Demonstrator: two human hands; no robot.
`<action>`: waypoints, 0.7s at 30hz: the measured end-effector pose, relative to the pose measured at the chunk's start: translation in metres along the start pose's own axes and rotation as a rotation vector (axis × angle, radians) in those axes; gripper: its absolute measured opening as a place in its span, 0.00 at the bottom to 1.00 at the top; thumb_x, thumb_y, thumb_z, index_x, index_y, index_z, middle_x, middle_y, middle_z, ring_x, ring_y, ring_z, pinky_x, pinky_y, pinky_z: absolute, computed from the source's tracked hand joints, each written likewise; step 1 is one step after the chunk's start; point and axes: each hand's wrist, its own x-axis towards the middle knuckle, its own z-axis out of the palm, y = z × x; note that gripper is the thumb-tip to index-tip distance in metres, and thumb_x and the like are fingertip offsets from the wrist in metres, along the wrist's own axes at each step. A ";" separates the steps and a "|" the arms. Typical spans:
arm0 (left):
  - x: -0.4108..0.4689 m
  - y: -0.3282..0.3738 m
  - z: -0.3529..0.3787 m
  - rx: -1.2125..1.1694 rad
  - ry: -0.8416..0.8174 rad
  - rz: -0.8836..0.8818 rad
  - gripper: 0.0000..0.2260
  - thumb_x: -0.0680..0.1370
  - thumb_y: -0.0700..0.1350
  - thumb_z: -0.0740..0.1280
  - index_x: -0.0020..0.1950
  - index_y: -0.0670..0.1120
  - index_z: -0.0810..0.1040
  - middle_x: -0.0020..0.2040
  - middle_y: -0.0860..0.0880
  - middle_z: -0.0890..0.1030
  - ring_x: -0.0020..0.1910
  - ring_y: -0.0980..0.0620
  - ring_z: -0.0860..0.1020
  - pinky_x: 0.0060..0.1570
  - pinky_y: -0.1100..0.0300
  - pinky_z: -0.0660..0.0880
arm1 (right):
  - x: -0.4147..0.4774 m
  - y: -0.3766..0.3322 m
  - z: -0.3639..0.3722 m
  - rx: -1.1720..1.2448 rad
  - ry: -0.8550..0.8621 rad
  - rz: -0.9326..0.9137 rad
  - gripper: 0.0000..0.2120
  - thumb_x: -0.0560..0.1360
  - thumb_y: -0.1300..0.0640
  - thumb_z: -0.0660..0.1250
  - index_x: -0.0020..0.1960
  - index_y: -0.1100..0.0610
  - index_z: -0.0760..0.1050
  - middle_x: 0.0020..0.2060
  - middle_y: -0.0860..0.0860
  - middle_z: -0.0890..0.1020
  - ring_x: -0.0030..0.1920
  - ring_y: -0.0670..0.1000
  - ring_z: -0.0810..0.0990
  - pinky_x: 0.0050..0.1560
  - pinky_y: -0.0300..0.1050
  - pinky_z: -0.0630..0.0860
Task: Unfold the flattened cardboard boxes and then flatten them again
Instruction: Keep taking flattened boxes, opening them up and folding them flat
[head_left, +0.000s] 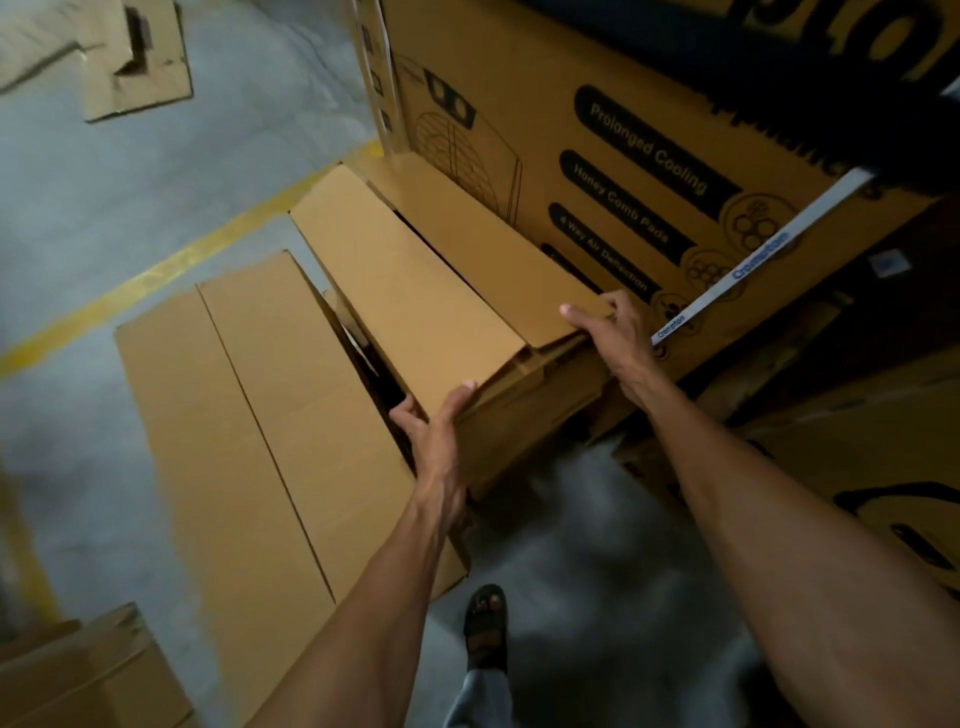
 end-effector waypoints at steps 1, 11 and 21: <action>-0.007 0.010 0.001 -0.021 0.002 0.035 0.41 0.71 0.54 0.79 0.73 0.50 0.56 0.63 0.43 0.73 0.58 0.44 0.77 0.58 0.41 0.78 | -0.008 -0.011 -0.005 0.100 0.006 -0.028 0.29 0.74 0.40 0.72 0.69 0.51 0.67 0.63 0.52 0.71 0.57 0.52 0.73 0.44 0.44 0.70; -0.141 0.060 -0.013 -0.047 -0.044 0.235 0.47 0.57 0.63 0.79 0.67 0.53 0.58 0.64 0.38 0.75 0.61 0.39 0.77 0.59 0.34 0.76 | -0.133 -0.049 -0.077 0.263 0.066 -0.177 0.28 0.71 0.41 0.74 0.65 0.48 0.68 0.61 0.53 0.73 0.56 0.56 0.76 0.53 0.56 0.80; -0.381 0.021 -0.064 -0.004 -0.085 0.562 0.26 0.77 0.48 0.73 0.65 0.47 0.58 0.46 0.45 0.77 0.30 0.58 0.80 0.26 0.62 0.76 | -0.371 -0.009 -0.190 0.379 0.177 -0.397 0.24 0.76 0.42 0.70 0.66 0.50 0.66 0.51 0.49 0.76 0.47 0.49 0.77 0.43 0.52 0.81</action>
